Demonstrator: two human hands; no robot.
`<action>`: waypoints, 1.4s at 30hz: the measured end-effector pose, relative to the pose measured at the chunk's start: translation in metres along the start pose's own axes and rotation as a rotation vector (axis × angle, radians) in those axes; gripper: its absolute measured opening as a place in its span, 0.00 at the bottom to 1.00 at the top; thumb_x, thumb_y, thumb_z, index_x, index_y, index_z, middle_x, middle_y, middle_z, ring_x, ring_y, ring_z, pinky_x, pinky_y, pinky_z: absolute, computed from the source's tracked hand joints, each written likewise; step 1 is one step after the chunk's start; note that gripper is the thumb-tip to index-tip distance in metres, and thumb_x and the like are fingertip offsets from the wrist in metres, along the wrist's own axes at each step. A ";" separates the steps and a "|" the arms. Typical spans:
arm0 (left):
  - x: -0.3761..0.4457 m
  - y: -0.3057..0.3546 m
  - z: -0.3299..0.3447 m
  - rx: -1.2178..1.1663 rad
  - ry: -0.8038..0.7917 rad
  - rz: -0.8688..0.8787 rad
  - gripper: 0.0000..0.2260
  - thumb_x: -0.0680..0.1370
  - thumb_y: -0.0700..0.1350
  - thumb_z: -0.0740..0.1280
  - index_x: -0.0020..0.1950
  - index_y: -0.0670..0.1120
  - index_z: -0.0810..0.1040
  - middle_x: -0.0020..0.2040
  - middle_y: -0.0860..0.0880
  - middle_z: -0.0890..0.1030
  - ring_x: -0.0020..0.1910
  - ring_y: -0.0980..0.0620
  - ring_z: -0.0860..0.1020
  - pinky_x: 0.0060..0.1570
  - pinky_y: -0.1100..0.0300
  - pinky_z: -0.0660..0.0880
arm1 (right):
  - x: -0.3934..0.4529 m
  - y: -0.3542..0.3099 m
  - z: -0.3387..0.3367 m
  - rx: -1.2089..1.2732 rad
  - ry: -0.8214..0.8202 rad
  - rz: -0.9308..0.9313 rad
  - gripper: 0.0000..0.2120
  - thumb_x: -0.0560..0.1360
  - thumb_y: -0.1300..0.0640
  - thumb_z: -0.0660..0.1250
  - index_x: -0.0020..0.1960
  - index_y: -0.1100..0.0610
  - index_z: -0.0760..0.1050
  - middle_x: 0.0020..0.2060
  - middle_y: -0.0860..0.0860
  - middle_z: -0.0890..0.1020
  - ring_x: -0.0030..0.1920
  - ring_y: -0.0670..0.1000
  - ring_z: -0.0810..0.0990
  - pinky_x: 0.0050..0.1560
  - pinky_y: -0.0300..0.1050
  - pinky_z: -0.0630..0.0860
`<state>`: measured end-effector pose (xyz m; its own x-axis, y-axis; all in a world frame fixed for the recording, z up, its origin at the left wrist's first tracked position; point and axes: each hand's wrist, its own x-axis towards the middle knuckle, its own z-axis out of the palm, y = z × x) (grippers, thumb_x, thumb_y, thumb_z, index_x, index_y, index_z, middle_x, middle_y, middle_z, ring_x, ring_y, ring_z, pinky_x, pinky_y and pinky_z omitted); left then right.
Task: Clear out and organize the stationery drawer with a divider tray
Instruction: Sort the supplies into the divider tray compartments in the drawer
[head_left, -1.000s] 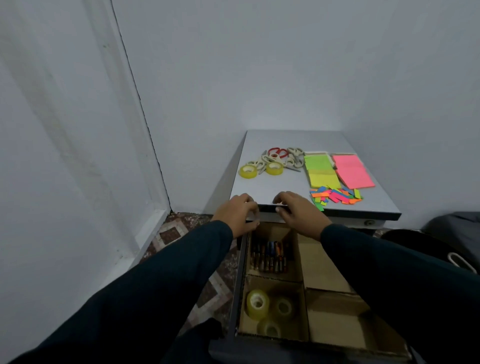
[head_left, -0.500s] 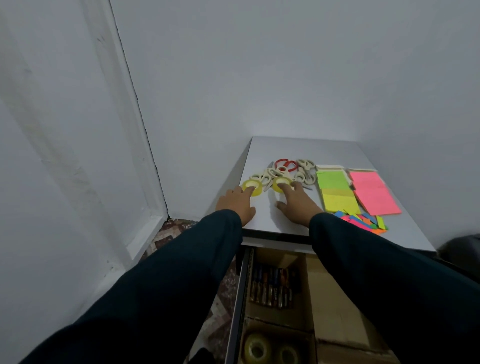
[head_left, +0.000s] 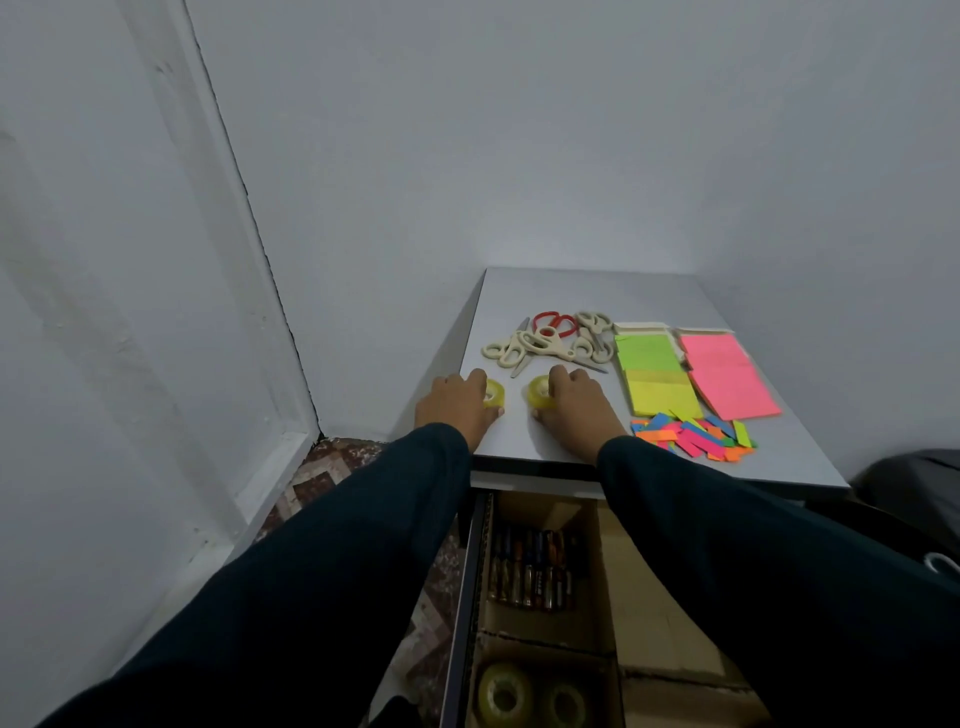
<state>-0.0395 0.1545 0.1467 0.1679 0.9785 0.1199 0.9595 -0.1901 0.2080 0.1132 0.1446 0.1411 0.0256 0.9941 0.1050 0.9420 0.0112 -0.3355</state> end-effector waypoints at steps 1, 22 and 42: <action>-0.004 0.001 -0.002 -0.005 -0.005 0.004 0.16 0.79 0.54 0.61 0.60 0.45 0.70 0.58 0.43 0.75 0.58 0.44 0.71 0.45 0.55 0.68 | -0.004 -0.001 -0.001 -0.014 -0.004 -0.004 0.19 0.77 0.55 0.63 0.64 0.62 0.65 0.60 0.62 0.70 0.60 0.61 0.70 0.57 0.50 0.69; -0.127 0.007 -0.013 -0.028 -0.219 0.213 0.29 0.71 0.49 0.73 0.68 0.47 0.66 0.65 0.46 0.68 0.60 0.45 0.73 0.57 0.51 0.73 | -0.146 -0.002 -0.021 -0.041 -0.269 -0.238 0.31 0.71 0.55 0.72 0.69 0.57 0.63 0.65 0.54 0.66 0.62 0.54 0.72 0.59 0.46 0.71; -0.181 -0.023 0.043 0.029 -0.259 0.256 0.30 0.70 0.49 0.73 0.69 0.46 0.65 0.64 0.45 0.66 0.58 0.46 0.73 0.54 0.52 0.75 | -0.216 0.023 0.051 -0.567 -0.480 -0.363 0.31 0.77 0.51 0.64 0.76 0.47 0.55 0.77 0.56 0.42 0.76 0.60 0.40 0.74 0.61 0.44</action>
<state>-0.0818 -0.0147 0.0783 0.4515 0.8881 -0.0863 0.8845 -0.4326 0.1749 0.1123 -0.0642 0.0630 -0.3372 0.8784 -0.3387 0.8934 0.4120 0.1791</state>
